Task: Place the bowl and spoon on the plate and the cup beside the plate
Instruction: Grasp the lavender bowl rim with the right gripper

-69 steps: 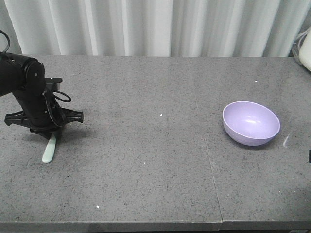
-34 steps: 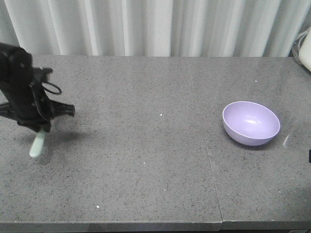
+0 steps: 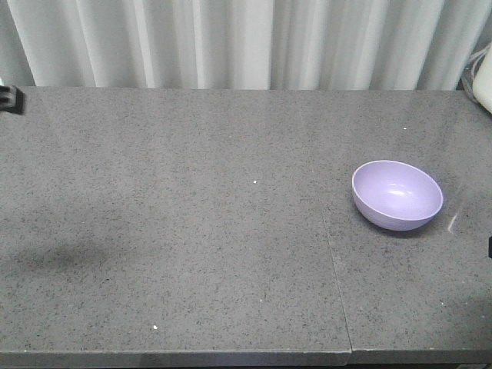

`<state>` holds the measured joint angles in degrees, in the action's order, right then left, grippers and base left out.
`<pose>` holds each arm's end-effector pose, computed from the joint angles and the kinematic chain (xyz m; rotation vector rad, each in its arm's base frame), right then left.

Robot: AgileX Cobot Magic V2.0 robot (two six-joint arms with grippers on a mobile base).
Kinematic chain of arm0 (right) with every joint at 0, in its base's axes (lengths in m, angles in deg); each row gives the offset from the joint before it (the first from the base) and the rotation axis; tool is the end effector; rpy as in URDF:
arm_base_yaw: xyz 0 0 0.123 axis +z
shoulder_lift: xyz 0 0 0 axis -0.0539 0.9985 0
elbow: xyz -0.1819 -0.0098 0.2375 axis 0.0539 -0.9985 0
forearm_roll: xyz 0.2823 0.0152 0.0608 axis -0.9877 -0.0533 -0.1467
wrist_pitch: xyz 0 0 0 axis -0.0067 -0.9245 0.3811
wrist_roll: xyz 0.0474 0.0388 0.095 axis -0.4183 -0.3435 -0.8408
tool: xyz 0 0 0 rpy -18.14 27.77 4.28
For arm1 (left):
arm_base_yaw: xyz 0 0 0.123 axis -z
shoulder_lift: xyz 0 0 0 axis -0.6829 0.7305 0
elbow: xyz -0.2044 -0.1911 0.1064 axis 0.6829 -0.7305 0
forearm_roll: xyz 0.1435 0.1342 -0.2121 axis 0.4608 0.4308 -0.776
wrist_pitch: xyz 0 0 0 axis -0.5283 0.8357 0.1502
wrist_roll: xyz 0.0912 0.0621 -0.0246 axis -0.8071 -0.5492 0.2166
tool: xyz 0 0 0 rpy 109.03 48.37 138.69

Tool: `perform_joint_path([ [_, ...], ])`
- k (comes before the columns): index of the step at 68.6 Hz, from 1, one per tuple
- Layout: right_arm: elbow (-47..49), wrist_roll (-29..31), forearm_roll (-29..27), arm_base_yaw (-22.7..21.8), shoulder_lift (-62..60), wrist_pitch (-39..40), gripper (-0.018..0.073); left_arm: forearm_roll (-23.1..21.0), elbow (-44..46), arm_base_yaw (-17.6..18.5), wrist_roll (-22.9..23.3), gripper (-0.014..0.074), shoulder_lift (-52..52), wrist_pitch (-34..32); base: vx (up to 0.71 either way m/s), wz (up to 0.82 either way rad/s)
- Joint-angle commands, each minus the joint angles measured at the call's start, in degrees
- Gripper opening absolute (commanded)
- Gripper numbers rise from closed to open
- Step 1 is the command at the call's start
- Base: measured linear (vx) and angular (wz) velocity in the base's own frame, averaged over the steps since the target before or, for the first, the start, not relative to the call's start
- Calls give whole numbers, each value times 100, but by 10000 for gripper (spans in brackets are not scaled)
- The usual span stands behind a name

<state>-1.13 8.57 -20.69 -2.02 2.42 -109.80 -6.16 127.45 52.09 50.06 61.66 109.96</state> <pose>0.1886 0.0004 0.3263 0.0832 2.4171 0.0102 0.2962 -0.0326 0.4191 -0.2112 2.5253 -0.0156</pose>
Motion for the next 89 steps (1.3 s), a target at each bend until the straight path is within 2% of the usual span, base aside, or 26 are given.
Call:
perform_joint_path([
  [1,188,38,36,-15,-5,323,536,54,131,40,-2,-8,-620,-93,0,0],
  [16,188,38,36,-15,-5,323,536,54,131,40,-154,-8,-1121,81,0,0],
  [34,188,15,-71,-15,-5,283,536,54,131,40,-154,-6,-1136,76,0,0],
  [48,188,-285,-8,-15,304,659,536,54,131,40,-154,-6,-1136,76,0,0],
  [61,424,-344,14,-15,1053,930,536,54,131,40,-154,-6,-1136,76,0,0],
  [89,1988,-191,203,-19,3189,1139,536,54,131,40,-154,-6,-1136,76,0,0],
])
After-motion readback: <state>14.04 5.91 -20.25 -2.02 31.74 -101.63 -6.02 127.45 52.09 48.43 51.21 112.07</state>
